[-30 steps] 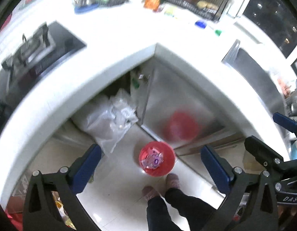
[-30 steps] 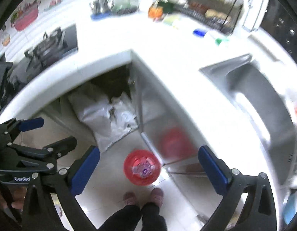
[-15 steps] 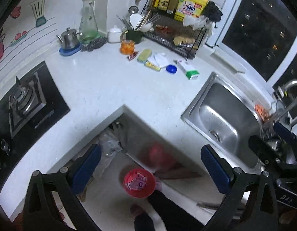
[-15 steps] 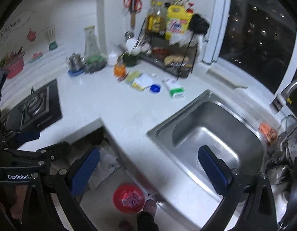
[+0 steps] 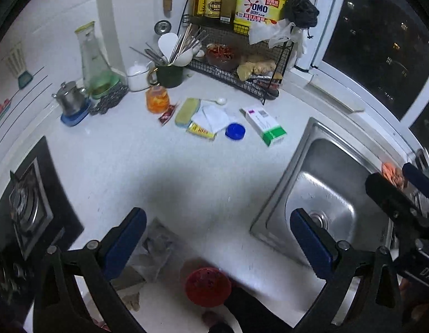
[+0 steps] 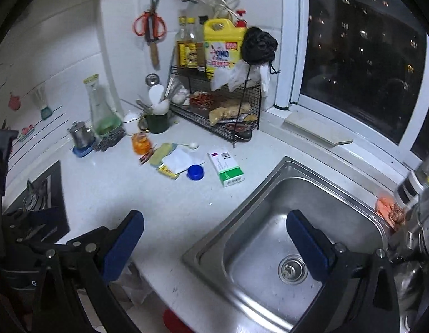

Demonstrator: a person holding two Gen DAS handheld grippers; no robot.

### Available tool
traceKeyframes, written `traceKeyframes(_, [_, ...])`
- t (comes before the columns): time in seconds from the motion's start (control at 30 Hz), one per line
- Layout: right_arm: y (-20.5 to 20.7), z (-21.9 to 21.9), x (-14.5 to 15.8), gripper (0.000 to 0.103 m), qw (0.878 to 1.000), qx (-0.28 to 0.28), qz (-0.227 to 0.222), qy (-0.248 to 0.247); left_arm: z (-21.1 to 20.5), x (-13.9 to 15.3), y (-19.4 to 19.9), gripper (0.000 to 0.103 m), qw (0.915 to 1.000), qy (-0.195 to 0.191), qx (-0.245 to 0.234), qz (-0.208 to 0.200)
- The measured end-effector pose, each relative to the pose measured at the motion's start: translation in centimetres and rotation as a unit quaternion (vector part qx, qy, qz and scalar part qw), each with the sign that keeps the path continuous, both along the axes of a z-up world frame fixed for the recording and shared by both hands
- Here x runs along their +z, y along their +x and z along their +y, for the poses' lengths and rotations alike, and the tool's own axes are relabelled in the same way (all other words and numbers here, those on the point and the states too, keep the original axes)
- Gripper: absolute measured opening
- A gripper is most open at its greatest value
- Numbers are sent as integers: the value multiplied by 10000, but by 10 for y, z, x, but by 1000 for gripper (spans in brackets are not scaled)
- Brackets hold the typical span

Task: Collect trash
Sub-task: 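Raise both tools back up toward the counter beside the sink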

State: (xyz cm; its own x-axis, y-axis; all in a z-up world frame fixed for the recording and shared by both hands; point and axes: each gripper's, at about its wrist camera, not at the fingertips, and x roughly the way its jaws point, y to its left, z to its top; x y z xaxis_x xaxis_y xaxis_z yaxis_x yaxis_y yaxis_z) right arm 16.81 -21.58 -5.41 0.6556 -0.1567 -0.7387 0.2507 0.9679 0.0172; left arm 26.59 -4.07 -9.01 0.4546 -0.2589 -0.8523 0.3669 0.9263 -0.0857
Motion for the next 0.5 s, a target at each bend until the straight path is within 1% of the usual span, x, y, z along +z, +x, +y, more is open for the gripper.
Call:
traceKeyframes(0.2, [45,-32,-7,102,9998,-6,173,50,-29,-3,50,103,9998,111,143,29])
traceKeyframes(0.3, [65,-47,-15,102,9996,21,270,90,-45,-10,71,103,9998,136,104,123])
traceKeyframes(0.37, [74,-53,-20,102,9994,56,339,102,-55,-15,84,102,9996,231,110,143])
traceKeyframes(0.5, [98,-69,-32,102,9986,120,501,137,-72,-31,108,102,9990,275,151,303])
